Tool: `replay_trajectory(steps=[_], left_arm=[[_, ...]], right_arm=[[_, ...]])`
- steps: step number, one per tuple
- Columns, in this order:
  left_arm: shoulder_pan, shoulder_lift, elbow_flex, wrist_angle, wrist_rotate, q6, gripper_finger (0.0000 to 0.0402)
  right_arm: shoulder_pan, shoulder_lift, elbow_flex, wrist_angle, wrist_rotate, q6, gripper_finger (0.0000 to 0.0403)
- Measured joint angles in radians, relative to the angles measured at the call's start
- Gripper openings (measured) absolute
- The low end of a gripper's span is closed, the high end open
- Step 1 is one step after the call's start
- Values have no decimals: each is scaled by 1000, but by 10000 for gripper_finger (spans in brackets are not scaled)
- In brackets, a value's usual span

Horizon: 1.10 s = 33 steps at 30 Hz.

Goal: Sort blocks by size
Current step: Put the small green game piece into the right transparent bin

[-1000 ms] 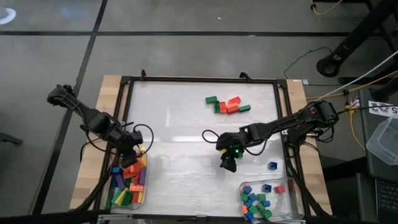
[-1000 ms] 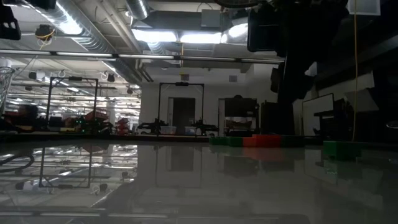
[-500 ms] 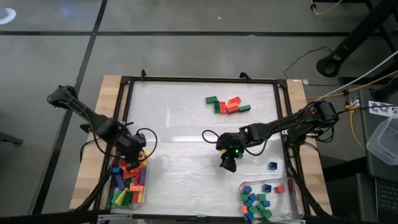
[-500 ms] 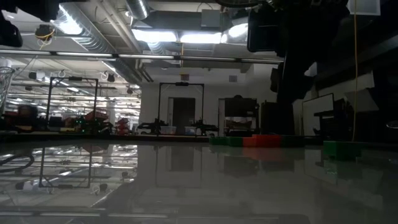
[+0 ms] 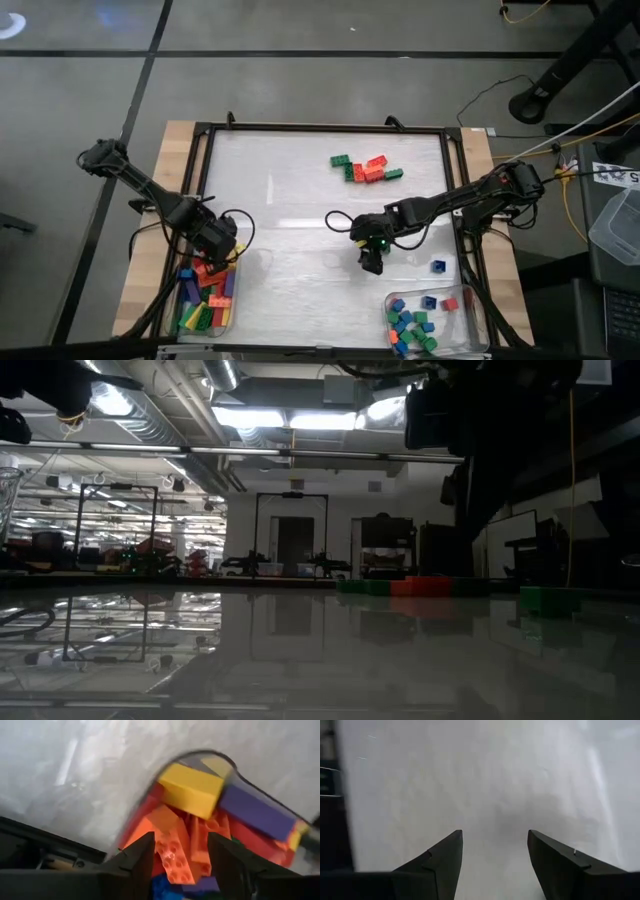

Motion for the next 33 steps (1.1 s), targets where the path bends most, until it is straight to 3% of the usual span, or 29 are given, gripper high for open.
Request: replay_trajectory(steps=[5, 11, 28, 33], left_arm=[[-1, -12, 7, -1, 73, -6, 165], [0, -12, 15, 29, 37, 17, 160], [0, -12, 15, 108, -58, 92, 157], [0, -12, 15, 108, -68, 91, 157]], right_arm=[[0, -2, 105, -279, 151, -21, 221], [1, -4, 125, -438, 281, -20, 221], [1, 2, -49, -358, 151, -17, 221], [1, 2, -79, -312, 164, -20, 221]])
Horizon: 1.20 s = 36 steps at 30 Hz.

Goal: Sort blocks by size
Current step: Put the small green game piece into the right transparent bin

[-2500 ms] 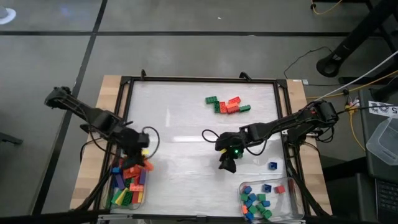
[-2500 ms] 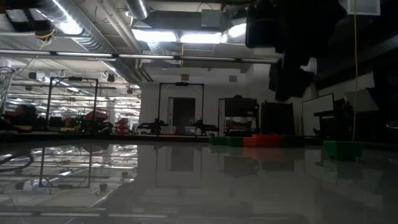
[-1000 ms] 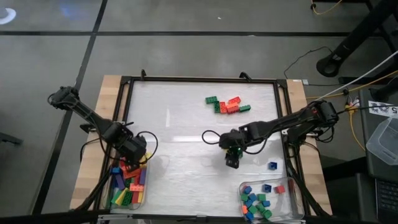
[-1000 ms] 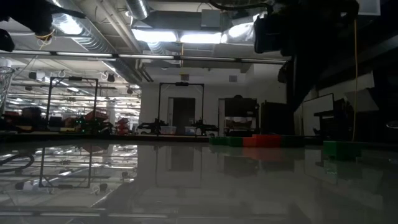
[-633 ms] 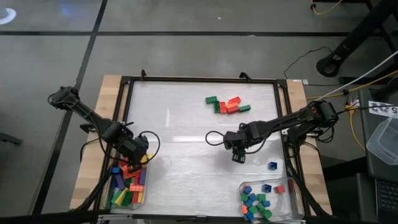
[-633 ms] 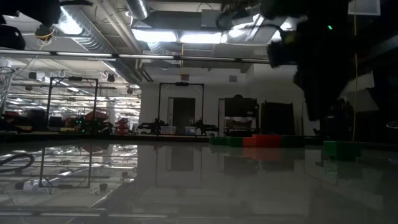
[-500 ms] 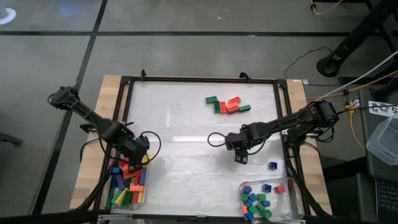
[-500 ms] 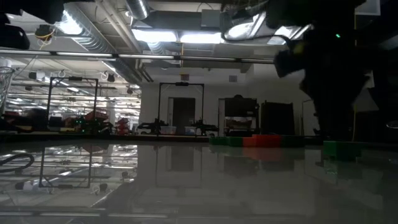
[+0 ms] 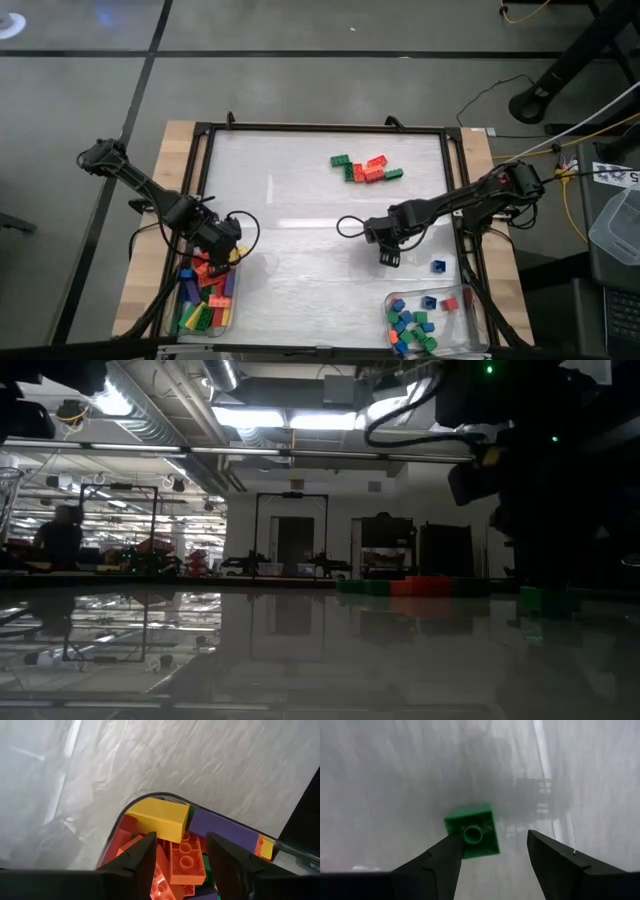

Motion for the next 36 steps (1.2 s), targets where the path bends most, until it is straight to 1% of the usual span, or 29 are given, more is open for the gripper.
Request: replay_trajectory(steps=[4, 8, 13, 16, 20, 23, 25, 27, 30, 33, 36], left_arm=[[0, 0, 0, 0, -19, -1, 157], [0, 0, 0, 0, -32, -1, 157], [0, 0, 0, 26, -112, 6, 157], [0, 0, 0, 111, -173, 64, 157], [1, 0, 0, 282, -254, 185, 157], [10, 0, 0, 402, -288, 292, 157], [19, 0, 0, 460, -305, 368, 157], [29, 0, 0, 502, -334, 438, 157], [47, 0, 0, 539, -404, 510, 157], [68, 0, 0, 550, -475, 535, 157], [89, 4, -1, 550, -518, 538, 157]], right_arm=[[0, 0, -39, 45, 8, -1, 221], [0, -1, -74, 112, -24, -1, 220], [0, -2, -90, 165, -52, -1, 216], [0, -2, -91, 193, -55, -1, 193], [0, -1, -93, 233, -77, -1, 141], [0, 0, -93, 265, -87, -1, 99], [0, 1, -84, 269, -109, -2, 83], [0, 1, -60, 269, -121, -5, 83], [0, 1, 0, 263, -137, -26, 84], [0, 1, 76, 238, -175, -30, 102], [23, 1, 153, 198, -212, -31, 114]])
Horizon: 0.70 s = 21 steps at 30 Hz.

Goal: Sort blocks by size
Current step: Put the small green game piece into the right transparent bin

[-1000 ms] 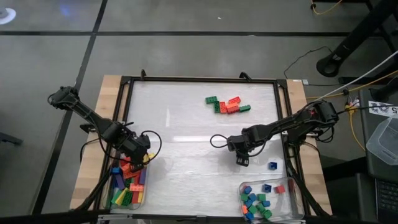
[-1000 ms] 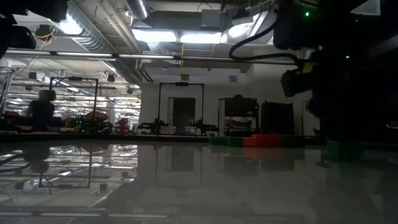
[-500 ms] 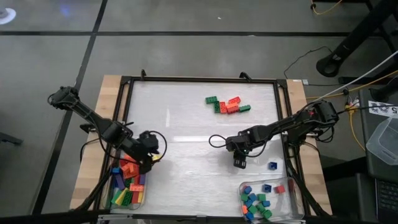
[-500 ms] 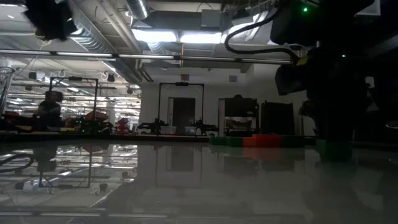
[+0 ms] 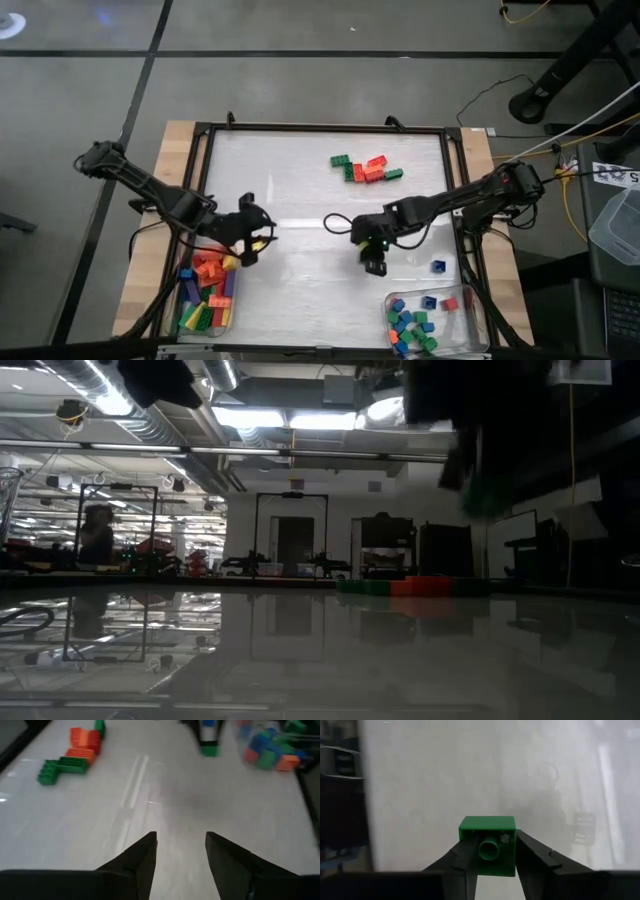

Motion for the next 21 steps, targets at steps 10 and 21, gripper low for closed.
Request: replay_trajectory(steps=[10, 21], left_arm=[[53, 120, 0, 20, -16, 4, 157], [62, 322, -1, 401, -10, 230, 157]], right_arm=[[213, -1, 280, -174, -8, 53, 92], [502, 6, 313, -232, 98, 471, 147]])
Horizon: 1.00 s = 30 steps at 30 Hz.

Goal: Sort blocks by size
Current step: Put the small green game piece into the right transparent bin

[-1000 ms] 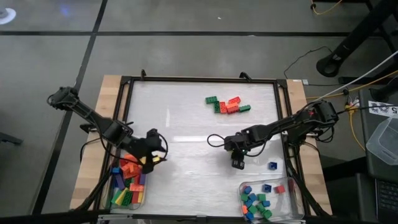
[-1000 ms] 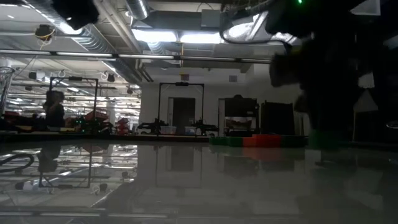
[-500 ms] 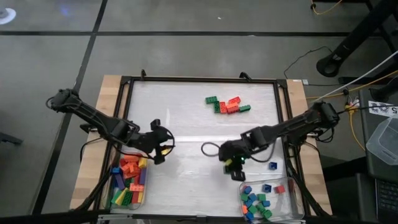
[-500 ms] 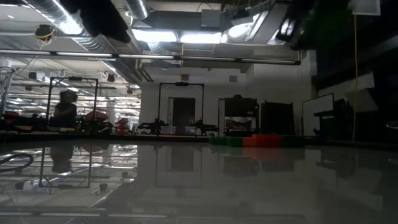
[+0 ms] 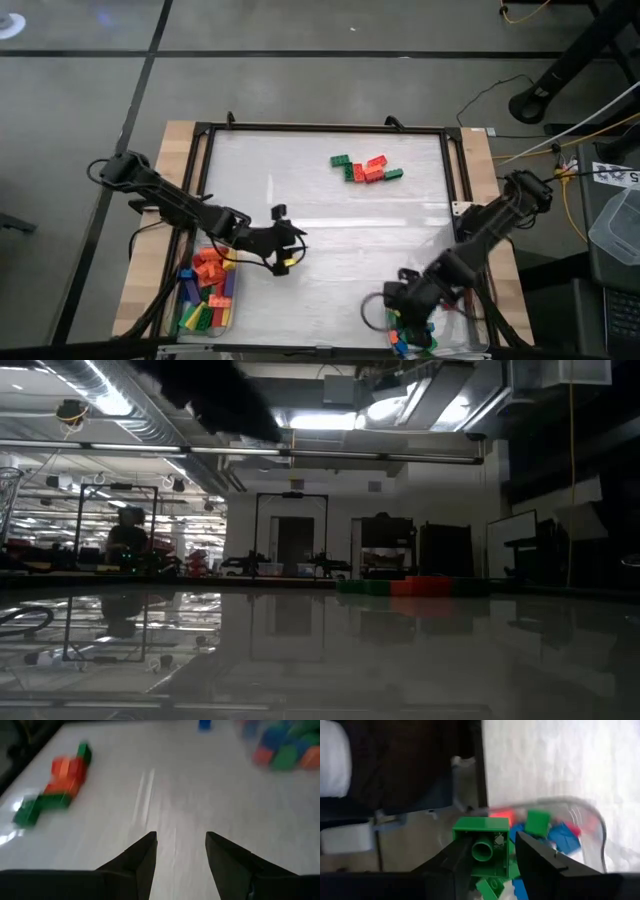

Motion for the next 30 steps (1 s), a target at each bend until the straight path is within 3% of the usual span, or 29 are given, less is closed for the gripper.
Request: replay_trajectory(steps=[4, 7, 13, 17, 23, 30], left_arm=[[0, 23, 0, 170, 20, 79, 157], [-1, 52, 0, 388, 81, 99, 157], [-10, 245, 1, 947, 135, 138, 157], [-5, 406, 38, 1185, 132, 155, 157], [-6, 631, 250, 1228, 133, 202, 157], [-10, 815, 524, 1034, 132, 221, 157]], right_arm=[[67, 7, 0, -27, 137, 124, 149], [89, 10, 0, -31, 204, 143, 149], [90, 9, 0, -21, 199, 144, 149], [90, 19, 0, -33, 169, 143, 149], [82, 57, 0, -55, 220, 136, 150], [75, 88, 0, -58, 258, 136, 150]])
